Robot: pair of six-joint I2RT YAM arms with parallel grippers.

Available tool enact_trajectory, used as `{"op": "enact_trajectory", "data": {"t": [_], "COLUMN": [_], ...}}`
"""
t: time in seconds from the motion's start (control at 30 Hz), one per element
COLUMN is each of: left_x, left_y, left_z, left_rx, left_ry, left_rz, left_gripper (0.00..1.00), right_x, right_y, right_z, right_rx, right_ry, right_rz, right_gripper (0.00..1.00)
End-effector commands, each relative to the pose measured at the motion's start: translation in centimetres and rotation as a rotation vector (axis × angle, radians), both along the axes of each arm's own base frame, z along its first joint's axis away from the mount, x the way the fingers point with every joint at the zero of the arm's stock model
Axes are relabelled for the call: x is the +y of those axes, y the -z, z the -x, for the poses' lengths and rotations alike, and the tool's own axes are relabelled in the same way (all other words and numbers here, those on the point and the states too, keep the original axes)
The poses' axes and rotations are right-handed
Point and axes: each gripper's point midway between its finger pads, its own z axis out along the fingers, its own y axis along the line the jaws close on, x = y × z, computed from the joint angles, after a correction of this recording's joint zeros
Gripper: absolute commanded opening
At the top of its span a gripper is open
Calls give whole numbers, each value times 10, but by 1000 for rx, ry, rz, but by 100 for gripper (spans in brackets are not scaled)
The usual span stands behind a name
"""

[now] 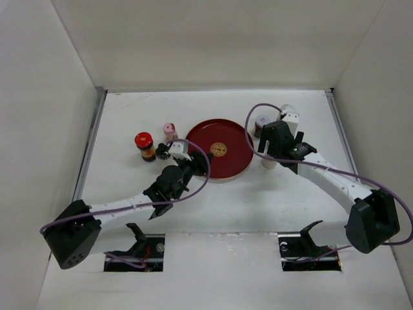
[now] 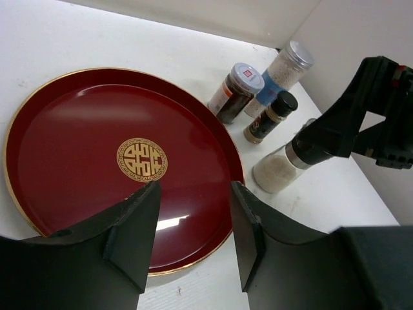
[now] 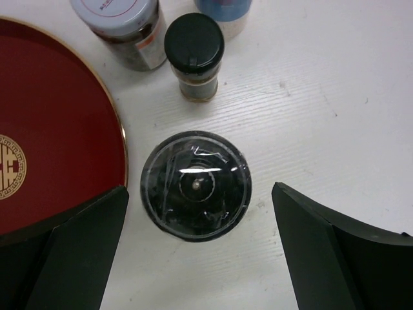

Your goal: Organize the condiment bottles

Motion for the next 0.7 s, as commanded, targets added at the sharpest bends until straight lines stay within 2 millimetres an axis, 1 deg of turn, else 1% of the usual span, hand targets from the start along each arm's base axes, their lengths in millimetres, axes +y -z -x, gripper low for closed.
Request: {"op": "enact_trajectory", "data": {"t": [0.0,0.1,0.17,0.23,0.3,0.33,0.37,0.43,0.53,0.6,0.67], "left_x": [-11,-15,-16,-18,-16,-15,-15,-16,-14,-9,-4], "left_y": [-32,-24,-20,-17,-16,-15,-14,-14,-17,-20,-22], "left_z": [4,2,1,1,0,-1,-1,-2,0,0,-1], "left_rx": [-110,-103,-100,-96,-94,-93,-90,-92,-102,-112,-118], "left_ry": [53,62,64,68,64,61,61,61,58,46,27], "left_rz": [101,93,90,85,82,81,80,84,99,113,120], "left_gripper": [45,45,45,45,46,46,47,47,48,48,49], "right_x": [1,4,8,9,7,6,3,-4,2,19,40], "right_y": [-5,4,7,11,9,5,-1,-22,-63,-88,-108], "right_z": [-16,-23,-29,-33,-36,-38,-39,-38,-31,-31,-37], "right_rx": [-60,-51,-59,-52,-73,-90,-107,-158,-240,-278,-305], "right_ry": [9,-2,-13,-18,-2,6,16,42,26,-28,-87], "right_rz": [-18,-25,-35,-36,-27,-20,-8,22,32,4,-31], "right_gripper": [100,100,95,87,69,64,62,56,53,52,52]}}
